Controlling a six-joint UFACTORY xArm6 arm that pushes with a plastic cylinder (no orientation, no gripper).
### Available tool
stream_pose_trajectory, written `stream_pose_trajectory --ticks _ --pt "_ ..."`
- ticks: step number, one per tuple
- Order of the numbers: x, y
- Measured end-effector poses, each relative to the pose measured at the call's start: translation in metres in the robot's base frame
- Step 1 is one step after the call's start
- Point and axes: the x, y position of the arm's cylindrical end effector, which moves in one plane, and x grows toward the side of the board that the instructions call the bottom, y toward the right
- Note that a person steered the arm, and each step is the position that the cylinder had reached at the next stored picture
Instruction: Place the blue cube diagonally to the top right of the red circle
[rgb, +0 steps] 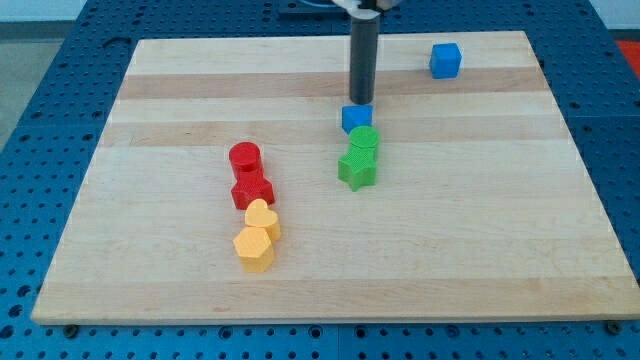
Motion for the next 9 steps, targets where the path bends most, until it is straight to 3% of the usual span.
stream_pose_trajectory --ticks 2,4,6,7,9 --pt "0.000 0.111" --pt "-0.053 0.184" --pt "-0.070 0.132" --pt "-0.062 0.101" --pt "-0.028 0.093"
